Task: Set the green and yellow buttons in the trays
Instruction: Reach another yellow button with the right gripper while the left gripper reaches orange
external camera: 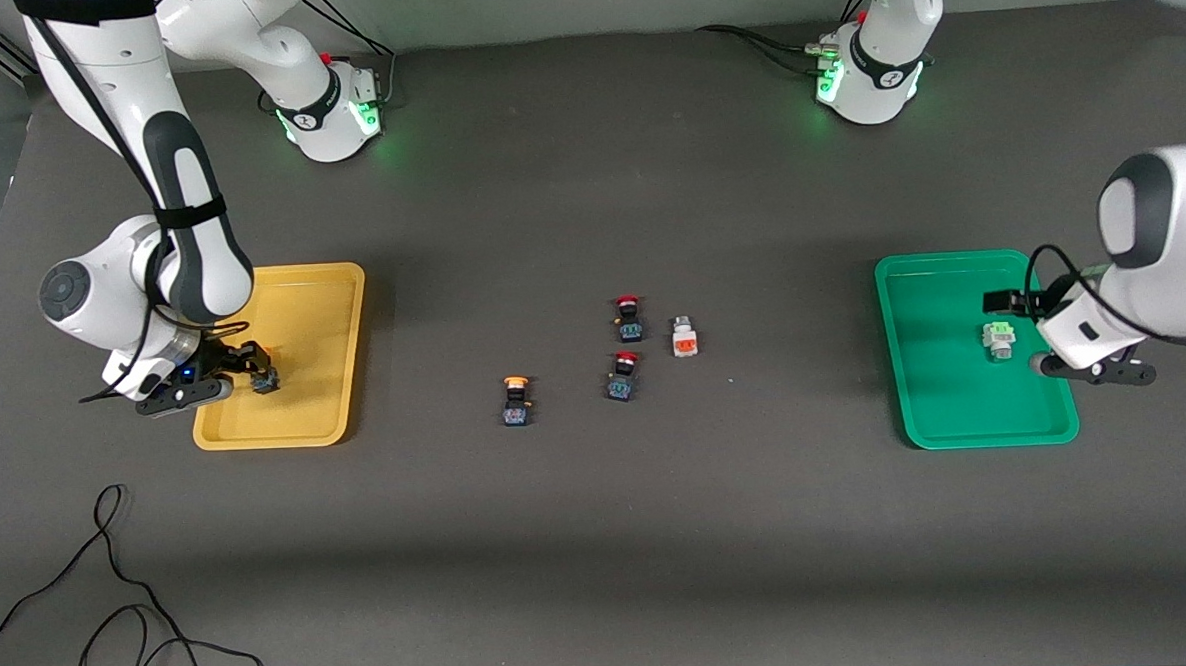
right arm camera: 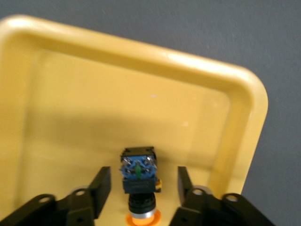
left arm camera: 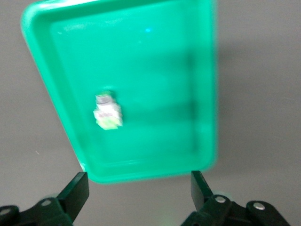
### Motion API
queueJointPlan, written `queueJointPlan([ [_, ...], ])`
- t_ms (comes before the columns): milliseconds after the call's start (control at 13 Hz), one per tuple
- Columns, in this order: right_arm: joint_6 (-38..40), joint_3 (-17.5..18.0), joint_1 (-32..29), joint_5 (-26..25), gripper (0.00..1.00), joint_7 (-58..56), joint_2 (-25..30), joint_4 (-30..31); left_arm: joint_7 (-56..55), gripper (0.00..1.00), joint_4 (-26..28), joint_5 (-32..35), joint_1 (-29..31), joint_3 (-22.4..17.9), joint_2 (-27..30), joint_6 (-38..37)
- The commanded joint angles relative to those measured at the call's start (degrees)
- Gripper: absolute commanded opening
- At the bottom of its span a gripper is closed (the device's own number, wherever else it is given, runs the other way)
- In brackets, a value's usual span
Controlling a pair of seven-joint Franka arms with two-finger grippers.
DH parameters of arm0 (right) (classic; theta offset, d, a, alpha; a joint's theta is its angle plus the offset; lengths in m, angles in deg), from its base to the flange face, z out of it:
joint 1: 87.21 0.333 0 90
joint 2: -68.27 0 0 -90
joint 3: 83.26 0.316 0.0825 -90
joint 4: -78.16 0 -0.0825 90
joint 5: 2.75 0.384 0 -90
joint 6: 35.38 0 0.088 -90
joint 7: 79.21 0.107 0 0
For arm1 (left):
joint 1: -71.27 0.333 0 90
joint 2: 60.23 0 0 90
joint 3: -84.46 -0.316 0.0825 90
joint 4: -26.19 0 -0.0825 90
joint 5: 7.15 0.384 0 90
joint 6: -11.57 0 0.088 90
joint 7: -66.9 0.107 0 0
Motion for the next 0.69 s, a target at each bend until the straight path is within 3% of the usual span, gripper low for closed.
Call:
queueJointPlan([
  [0, 9.2, -1.7, 0.4, 0.6, 1.0, 0.0, 1.1, -6.7, -9.3, 0.96, -6.4, -3.0, -2.8, 3.2, -0.7, -7.4],
  [154, 15.4, -3.1, 0.8, -3.0, 1.0, 0.6, 1.1, -12.5, -19.4, 0.96, -7.2, -3.1, -7.4, 6.1, -1.8, -6.6],
  [385, 27.3, -2.6, 1.5, -10.5, 1.0, 11.3, 0.7, -23.7, -26.4, 0.95, -8.4, -6.6, -14.2, 6.2, -6.1, -0.7],
  [615, 30.0, -2.6, 7.0, -10.8, 1.0, 20.0, -0.3, -27.9, -35.6, 0.95, -8.3, -8.2, -20.2, 6.2, -11.3, 8.7],
])
